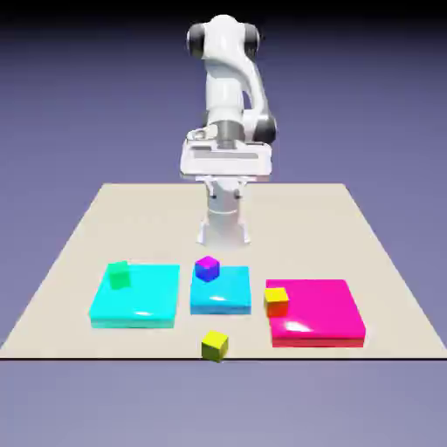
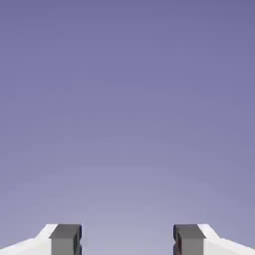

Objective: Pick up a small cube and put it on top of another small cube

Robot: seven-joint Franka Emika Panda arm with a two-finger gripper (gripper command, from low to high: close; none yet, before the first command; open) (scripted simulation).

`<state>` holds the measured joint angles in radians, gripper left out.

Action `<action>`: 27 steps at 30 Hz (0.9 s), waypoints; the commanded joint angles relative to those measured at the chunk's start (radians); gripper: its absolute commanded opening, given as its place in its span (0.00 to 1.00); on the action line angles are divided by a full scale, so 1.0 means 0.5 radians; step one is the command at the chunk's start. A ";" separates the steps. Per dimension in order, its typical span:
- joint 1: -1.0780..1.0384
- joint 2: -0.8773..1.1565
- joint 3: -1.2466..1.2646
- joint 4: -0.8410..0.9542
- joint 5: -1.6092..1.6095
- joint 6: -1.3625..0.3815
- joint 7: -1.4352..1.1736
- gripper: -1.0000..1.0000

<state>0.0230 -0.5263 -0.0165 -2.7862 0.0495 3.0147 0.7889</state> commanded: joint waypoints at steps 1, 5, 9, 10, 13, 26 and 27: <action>0.018 0.073 -0.027 0.040 0.082 -0.037 0.080 0.50; 0.092 0.363 -0.137 0.197 0.410 -0.185 0.398 0.50; 0.165 0.652 -0.247 0.355 0.738 -0.333 0.716 0.50; 0.183 0.725 -0.274 0.395 0.820 -0.370 0.795 0.50; 0.238 0.942 -0.356 0.513 1.067 -0.480 1.033 0.50; 0.465 1.843 -0.697 1.004 2.086 -0.940 2.021 0.50; 0.465 1.843 -0.697 1.004 2.086 -0.940 2.022 0.50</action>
<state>0.2557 0.3954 -0.3650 -2.2841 1.0926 2.5448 1.7997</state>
